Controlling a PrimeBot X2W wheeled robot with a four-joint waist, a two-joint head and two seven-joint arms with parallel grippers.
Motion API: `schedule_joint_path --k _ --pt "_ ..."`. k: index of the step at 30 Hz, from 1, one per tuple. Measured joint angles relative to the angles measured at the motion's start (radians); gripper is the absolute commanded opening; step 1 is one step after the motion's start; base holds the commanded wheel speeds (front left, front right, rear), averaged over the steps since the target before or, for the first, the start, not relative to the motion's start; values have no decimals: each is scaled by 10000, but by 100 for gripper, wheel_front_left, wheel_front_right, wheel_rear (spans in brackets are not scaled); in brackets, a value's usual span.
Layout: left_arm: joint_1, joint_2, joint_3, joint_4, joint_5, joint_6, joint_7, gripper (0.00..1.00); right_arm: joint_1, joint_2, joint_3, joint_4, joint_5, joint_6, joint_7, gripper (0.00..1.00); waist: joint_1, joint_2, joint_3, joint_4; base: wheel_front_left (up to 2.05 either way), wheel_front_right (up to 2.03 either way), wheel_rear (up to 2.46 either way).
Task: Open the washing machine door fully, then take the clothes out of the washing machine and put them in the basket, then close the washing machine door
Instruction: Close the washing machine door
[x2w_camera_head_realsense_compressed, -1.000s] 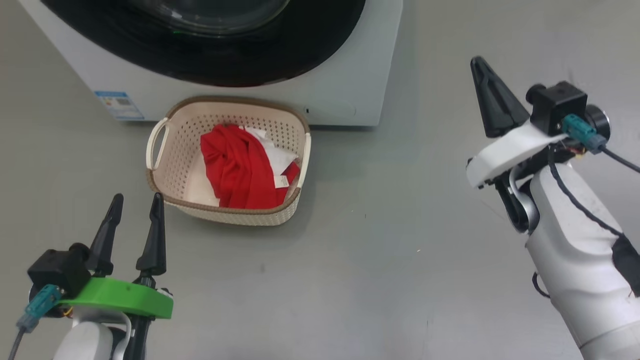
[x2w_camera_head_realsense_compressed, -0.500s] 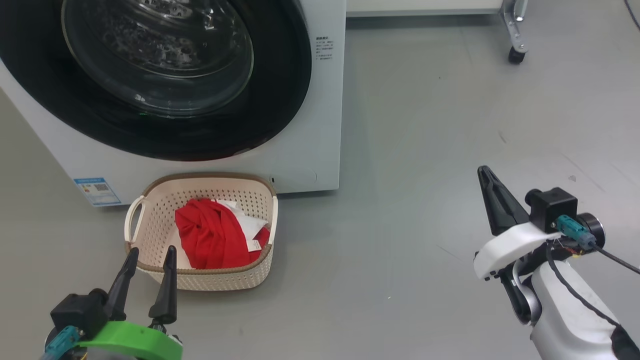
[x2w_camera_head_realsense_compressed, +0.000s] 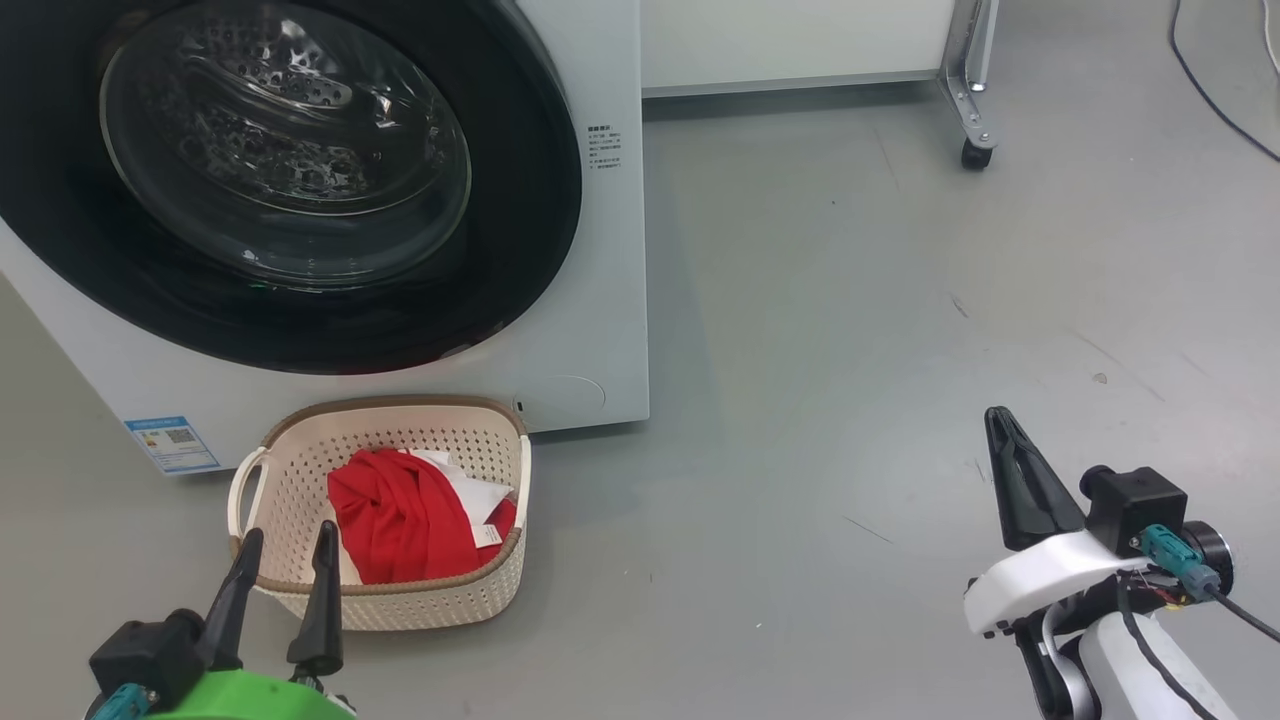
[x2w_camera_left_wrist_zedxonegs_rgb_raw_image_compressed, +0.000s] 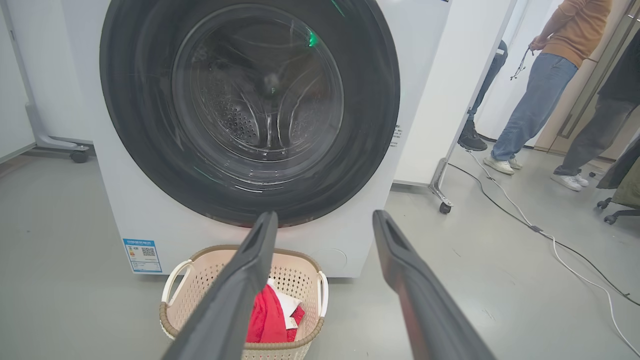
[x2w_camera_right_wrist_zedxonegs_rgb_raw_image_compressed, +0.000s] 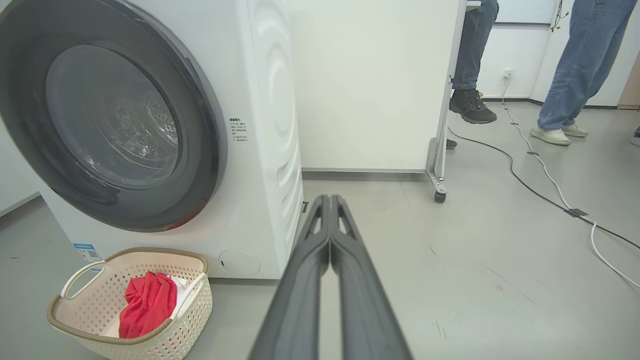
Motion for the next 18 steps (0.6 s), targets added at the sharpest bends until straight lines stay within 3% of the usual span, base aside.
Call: schedule_joint_path --k 1,2,3,18 --pt "31 -35 27 12 0 0 0 100 91 0 -25 -105 -73 -69 2 58 0 0 -12 -13 0 0 0" --pt "58 -82 81 13 2 0 0 100 200 4 -81 -232 -77 -71 0 94 0 0 -23 -24 0 0 0" --pt "69 -119 171 8 36 0 0 100 298 4 -119 -324 -75 -77 0 100 0 0 -32 -32 0 0 0" --pt "277 -276 265 217 397 0 0 100 1350 88 -167 -1266 -437 -157 0 100 0 0 -153 -3 0 0 0"
